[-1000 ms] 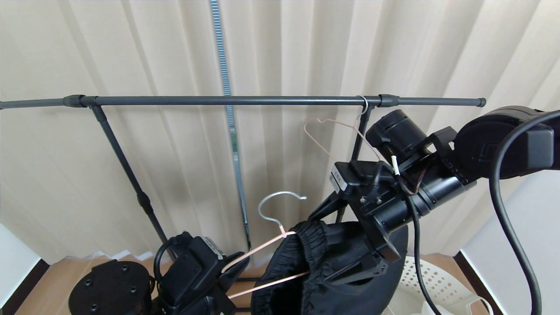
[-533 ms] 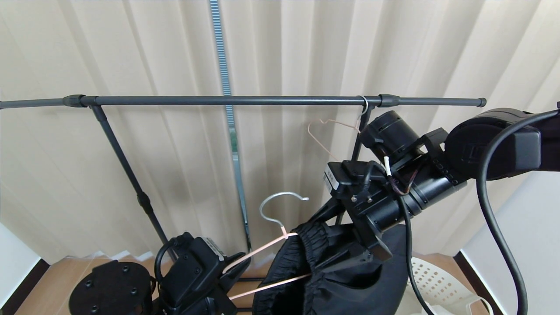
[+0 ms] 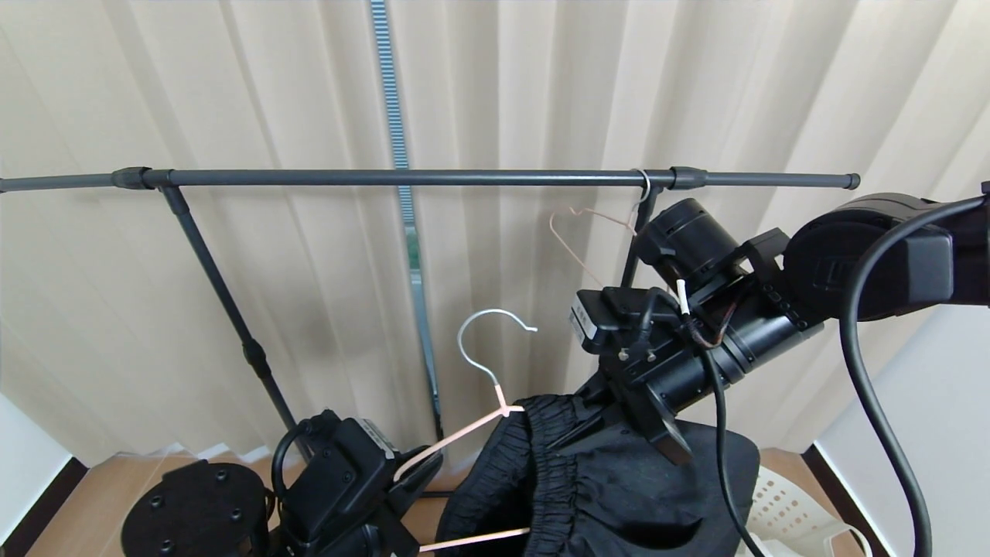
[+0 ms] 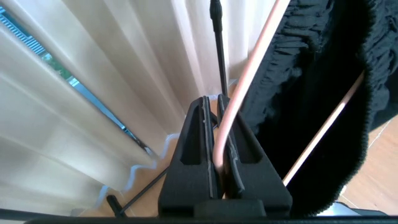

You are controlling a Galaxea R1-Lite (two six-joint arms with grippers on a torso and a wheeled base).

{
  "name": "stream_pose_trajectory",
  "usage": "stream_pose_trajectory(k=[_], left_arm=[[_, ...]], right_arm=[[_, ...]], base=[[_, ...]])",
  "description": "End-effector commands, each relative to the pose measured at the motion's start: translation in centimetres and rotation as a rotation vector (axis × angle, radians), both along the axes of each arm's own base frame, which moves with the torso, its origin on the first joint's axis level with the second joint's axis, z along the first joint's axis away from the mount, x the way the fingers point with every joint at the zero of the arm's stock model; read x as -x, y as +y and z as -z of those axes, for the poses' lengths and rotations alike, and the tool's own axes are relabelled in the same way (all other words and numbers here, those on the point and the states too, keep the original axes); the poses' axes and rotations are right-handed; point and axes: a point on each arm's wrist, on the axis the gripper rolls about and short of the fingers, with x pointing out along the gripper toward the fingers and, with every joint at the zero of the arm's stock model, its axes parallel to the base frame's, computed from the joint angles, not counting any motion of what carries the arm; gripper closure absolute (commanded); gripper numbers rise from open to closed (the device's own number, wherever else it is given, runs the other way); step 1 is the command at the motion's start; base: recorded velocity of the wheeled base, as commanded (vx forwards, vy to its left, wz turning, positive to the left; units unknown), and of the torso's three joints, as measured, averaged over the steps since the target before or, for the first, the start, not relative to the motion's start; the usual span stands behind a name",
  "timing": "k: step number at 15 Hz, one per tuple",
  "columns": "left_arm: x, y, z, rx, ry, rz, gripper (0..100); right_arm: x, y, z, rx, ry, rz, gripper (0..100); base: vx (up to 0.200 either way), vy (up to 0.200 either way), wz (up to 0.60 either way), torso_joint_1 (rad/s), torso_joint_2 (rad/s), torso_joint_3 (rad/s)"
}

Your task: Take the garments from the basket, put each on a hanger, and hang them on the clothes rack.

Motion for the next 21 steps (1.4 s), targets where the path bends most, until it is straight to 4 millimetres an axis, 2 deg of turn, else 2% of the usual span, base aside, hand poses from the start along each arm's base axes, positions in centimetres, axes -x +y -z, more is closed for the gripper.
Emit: stream_pose_trajectory(k=[1, 2, 3, 9, 12, 14, 18, 21], left_arm=[[0.0, 0.1, 0.1, -0.008, 0.004, -0.001, 100], [0.0, 0.0, 0.2, -0.009, 0.003, -0.004, 100], [-0.1, 0.0, 0.1, -0.007, 0.001, -0.004, 0], [0.9, 1.3, -1.5, 0.050, -0.044, -0.018, 0], [1.6, 3.6, -3.0, 0.103, -0.096, -0.072, 0], [2.4, 5.3, -4.1, 0.153, -0.131, -0.122, 0], [2.5, 5.9, -3.5, 0.185, -0.046, -0.159, 0], [2.2, 5.5, -1.4, 0.178, 0.168, -0.203, 0]], right_arm=[[0.1, -0.1, -0.2, -0.003, -0.004, 0.000, 100], [0.2, -0.1, -0.3, -0.005, -0.007, 0.000, 100], [0.2, -0.2, -0.3, -0.005, -0.007, 0.000, 100], [1.3, -0.9, -0.9, -0.006, -0.016, 0.003, 100], [1.6, -1.3, -1.6, -0.007, -0.042, 0.015, 100], [1.5, -1.8, -2.2, 0.045, -0.120, 0.075, 100], [1.3, -2.8, -2.8, 0.051, -0.266, 0.167, 100], [2.0, -3.4, -2.2, -0.017, -0.299, 0.280, 100]], base=[[0.000, 0.000, 0.00, 0.000, 0.00, 0.000], [0.000, 0.000, 0.00, 0.000, 0.00, 0.000], [0.000, 0.000, 0.00, 0.000, 0.00, 0.000], [0.000, 0.000, 0.00, 0.000, 0.00, 0.000], [0.000, 0.000, 0.00, 0.000, 0.00, 0.000], [0.000, 0.000, 0.00, 0.000, 0.00, 0.000], [0.000, 0.000, 0.00, 0.000, 0.00, 0.000], [0.000, 0.000, 0.00, 0.000, 0.00, 0.000]])
